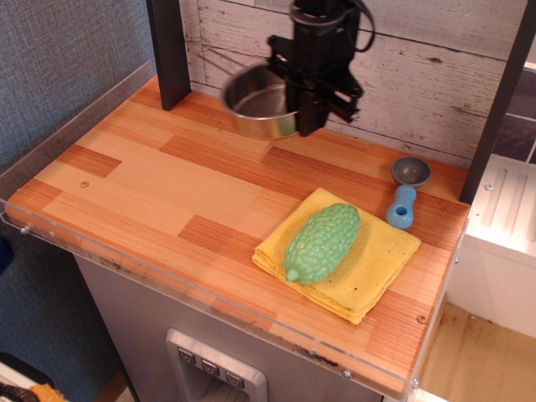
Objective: Slide the silver pot back against the wall, next to the blue spoon.
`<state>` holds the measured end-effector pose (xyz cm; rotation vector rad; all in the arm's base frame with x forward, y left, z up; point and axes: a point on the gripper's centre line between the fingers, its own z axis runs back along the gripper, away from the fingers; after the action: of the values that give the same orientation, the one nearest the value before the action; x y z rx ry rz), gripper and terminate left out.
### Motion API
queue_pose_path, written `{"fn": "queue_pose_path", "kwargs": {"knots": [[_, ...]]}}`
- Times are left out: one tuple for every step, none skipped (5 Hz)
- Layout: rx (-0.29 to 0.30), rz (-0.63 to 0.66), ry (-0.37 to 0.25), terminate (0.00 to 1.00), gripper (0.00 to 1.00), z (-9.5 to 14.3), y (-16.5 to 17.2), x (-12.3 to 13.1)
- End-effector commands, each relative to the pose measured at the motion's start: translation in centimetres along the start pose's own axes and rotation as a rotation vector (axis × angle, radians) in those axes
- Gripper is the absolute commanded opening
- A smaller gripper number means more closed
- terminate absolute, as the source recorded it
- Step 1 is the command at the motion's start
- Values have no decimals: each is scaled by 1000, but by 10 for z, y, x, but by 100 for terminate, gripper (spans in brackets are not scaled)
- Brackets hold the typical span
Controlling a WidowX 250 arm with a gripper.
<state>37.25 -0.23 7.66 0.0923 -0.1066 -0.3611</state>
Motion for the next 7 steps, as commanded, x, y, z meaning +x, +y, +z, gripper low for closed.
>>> {"fn": "queue_pose_path", "kwargs": {"knots": [[7,43,20,0,0,-6,-3,5],[-11,103,27,0,0,-17,2,-2],[-33,170,24,0,0,-31,11,-5],[-33,220,16,0,0,-44,20,-2],[-34,221,20,0,0,-55,27,3],[-37,210,21,0,0,-61,26,9],[-44,202,14,0,0,-63,22,14]]}}
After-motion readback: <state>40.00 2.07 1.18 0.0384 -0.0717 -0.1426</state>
